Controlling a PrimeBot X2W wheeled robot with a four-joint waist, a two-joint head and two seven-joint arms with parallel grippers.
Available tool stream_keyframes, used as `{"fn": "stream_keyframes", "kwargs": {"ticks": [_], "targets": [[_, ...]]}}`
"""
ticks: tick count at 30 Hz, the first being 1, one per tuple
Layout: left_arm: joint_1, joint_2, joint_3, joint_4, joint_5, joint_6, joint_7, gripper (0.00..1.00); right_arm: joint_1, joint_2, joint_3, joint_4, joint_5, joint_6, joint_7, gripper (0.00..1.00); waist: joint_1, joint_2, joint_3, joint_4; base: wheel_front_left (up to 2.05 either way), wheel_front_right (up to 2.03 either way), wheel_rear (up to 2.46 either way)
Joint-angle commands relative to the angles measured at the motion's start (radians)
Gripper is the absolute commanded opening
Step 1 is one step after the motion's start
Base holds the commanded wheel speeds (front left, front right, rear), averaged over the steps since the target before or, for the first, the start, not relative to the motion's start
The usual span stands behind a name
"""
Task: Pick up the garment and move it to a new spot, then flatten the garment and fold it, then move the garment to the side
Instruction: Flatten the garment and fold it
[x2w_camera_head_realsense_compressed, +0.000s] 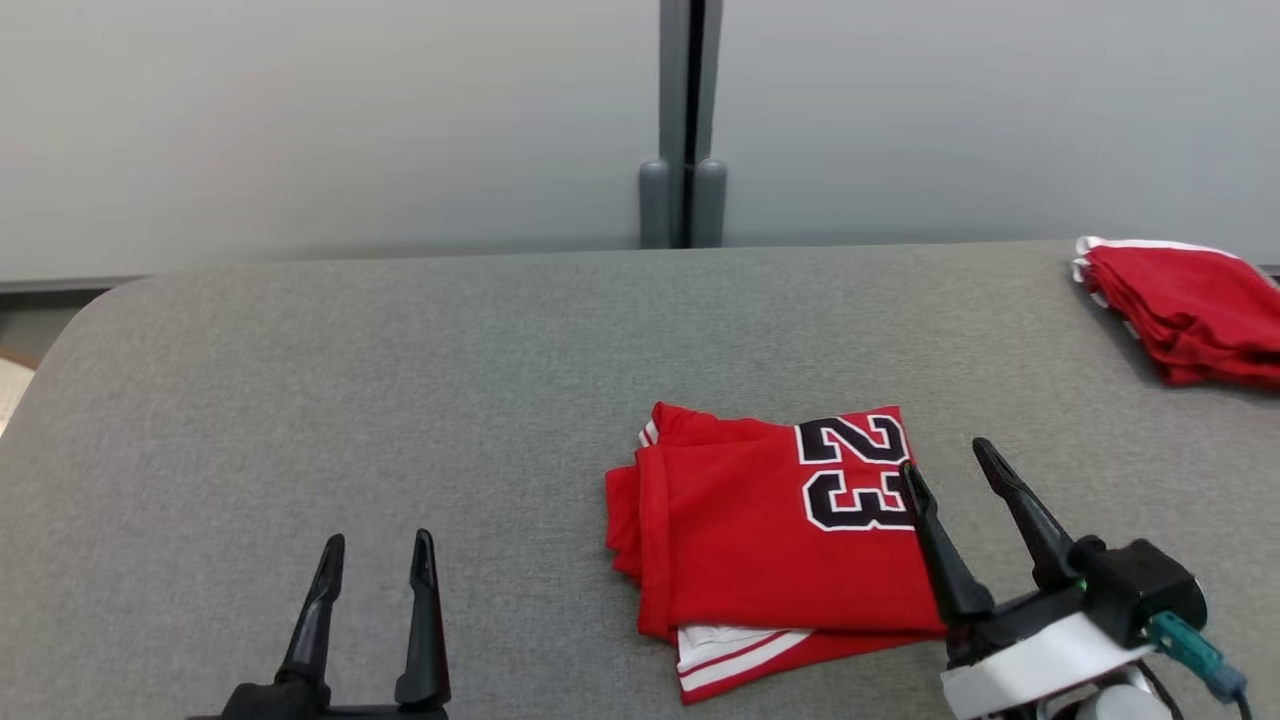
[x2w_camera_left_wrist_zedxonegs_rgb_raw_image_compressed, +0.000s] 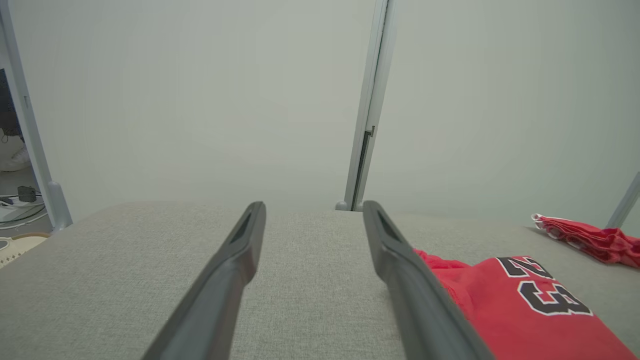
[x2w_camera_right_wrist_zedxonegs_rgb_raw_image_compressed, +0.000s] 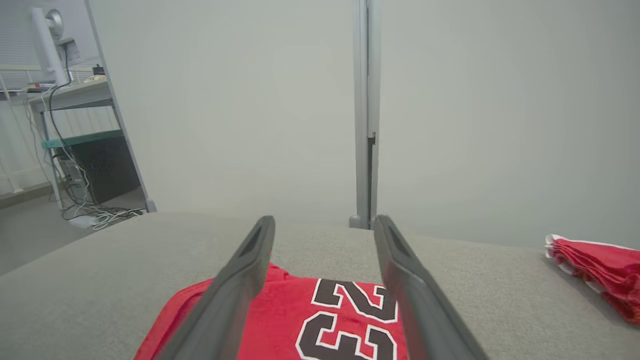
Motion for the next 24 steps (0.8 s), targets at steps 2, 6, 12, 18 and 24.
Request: {"fn": "stream_keyframes", "kwargs": {"ticks": [2, 6, 12, 18, 24], "targets": [[0.020, 0.003, 0.028, -0.008, 0.019, -0.005, -0.005, 1.00, 0.045, 0.019, -0.048, -0.043, -0.057, -0.001, -0.005, 1.00, 0.0000, 0.0000, -0.022, -0.026, 0.00, 0.00, 0.00], [0.046, 0.003, 0.053, -0.018, 0.055, -0.012, -0.005, 1.00, 0.105, 0.057, -0.112, -0.108, -0.106, -0.001, -0.005, 1.00, 0.0000, 0.0000, -0.041, -0.038, 0.00, 0.00, 0.00], [0.096, 0.003, 0.054, -0.007, 0.103, -0.021, -0.005, 1.00, 0.191, 0.078, -0.163, -0.109, -0.133, -0.001, -0.004, 1.00, 0.0000, 0.0000, -0.068, -0.036, 0.00, 0.00, 0.00], [0.114, 0.003, 0.045, 0.021, 0.123, -0.012, -0.005, 1.00, 0.211, 0.092, -0.168, -0.079, -0.141, -0.001, -0.004, 1.00, 0.0000, 0.0000, -0.079, -0.031, 0.00, 0.00, 0.00], [0.110, 0.003, 0.045, 0.022, 0.139, -0.015, -0.005, 1.00, 0.194, 0.096, -0.158, -0.069, -0.136, -0.001, -0.004, 1.00, 0.0000, 0.0000, -0.076, -0.030, 0.00, 0.00, 0.00]]}}
